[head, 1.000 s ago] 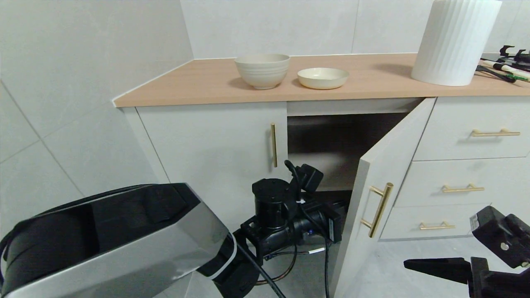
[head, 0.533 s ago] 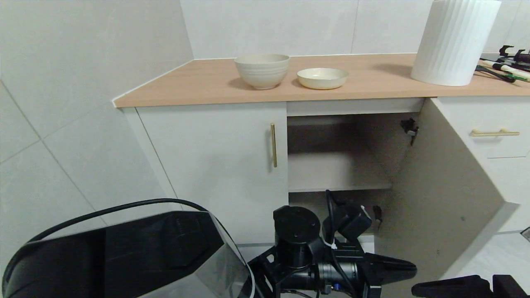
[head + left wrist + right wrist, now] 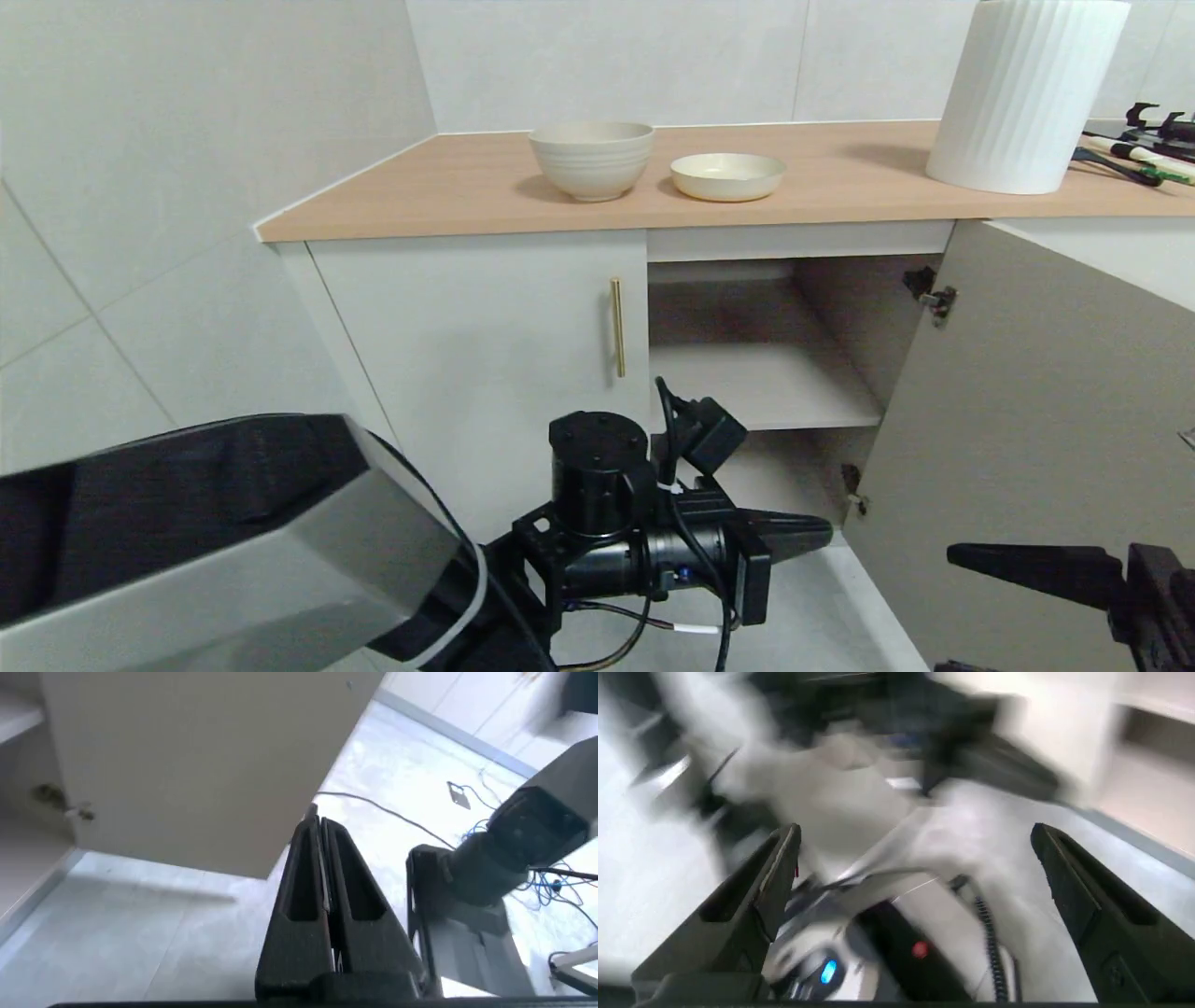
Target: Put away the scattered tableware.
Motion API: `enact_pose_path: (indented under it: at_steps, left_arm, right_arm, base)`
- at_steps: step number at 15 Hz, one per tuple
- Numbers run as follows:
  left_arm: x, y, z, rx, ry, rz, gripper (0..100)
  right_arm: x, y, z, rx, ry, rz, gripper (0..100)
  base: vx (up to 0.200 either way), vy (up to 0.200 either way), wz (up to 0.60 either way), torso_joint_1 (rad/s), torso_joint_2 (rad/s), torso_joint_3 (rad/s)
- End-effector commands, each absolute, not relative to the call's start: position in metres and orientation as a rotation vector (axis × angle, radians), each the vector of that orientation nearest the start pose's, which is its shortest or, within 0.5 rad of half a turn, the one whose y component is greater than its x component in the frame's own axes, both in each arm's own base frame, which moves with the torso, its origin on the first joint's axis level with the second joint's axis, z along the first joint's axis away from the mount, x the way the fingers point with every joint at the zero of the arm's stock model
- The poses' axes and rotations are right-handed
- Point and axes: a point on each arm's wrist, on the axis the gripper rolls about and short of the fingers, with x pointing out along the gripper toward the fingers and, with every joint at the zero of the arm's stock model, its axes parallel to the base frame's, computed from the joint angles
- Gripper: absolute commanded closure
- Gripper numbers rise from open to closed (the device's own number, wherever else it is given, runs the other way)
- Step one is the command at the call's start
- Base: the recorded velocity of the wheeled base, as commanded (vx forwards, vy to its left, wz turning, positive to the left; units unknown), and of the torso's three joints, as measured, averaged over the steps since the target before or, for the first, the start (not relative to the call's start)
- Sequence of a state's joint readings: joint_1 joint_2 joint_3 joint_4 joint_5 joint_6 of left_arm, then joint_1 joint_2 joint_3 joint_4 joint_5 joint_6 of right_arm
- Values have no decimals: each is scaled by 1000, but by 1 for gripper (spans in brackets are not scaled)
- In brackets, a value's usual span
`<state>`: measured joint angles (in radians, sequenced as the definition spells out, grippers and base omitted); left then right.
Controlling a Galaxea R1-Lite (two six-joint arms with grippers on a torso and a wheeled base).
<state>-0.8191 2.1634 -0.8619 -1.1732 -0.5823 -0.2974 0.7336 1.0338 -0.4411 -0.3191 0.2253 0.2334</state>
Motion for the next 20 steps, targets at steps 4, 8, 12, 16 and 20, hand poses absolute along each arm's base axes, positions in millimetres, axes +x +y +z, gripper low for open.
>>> enact_pose_path:
  at_steps: [4,8,12,16,20]
  left_arm:
    - [230,-179,173,-199,302,-1138,100]
    - [199,-125,194,-209,292,-1016,100]
    - [180,-111,211,-210,281,-1001,0]
    - [186,-91,219,-217,218,-780,0]
    - [190,-86,229,-224,181,-738,0]
  right_arm:
    - [111,100,190,119,421,744,0]
    - [127,114,203,118,408,755,0]
    - [153,130,215,96,391,727,0]
    - [207,138,205,11,494,611,0]
    - [216,136,196,9,530,584,0]
  base:
    - [0,0,0,0,0,0]
    - [0,0,0,0,0,0]
    - [0,0,0,0,0,0]
    - [0,0,0,0,0,0]
    - [0,0,0,0,0,0]
